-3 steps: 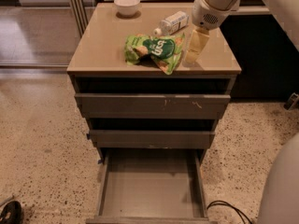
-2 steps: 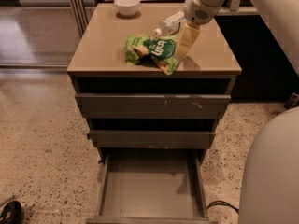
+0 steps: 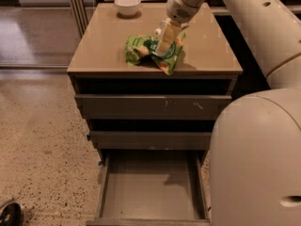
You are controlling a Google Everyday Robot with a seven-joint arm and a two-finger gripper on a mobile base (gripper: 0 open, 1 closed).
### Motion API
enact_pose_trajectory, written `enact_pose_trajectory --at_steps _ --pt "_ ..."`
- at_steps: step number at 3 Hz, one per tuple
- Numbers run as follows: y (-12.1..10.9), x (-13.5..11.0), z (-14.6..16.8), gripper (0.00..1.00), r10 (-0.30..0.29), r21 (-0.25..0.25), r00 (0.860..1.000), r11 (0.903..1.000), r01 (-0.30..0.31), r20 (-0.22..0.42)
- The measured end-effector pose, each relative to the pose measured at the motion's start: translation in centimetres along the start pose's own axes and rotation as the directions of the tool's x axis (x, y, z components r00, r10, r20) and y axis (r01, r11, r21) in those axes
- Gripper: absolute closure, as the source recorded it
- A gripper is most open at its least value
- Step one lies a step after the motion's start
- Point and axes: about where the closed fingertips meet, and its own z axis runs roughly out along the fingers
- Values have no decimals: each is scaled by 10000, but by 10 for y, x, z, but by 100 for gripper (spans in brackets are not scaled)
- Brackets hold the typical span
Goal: Place green rice chip bag into bottom drawer
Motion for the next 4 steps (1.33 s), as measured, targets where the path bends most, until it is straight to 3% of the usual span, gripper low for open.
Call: enact_pose_trajectory --at_steps 2,4 --pt "29 -38 35 0 212 -1531 9887 9882 18 1486" --pt "31 -29 45 0 435 -1632 9889 9864 -200 1418"
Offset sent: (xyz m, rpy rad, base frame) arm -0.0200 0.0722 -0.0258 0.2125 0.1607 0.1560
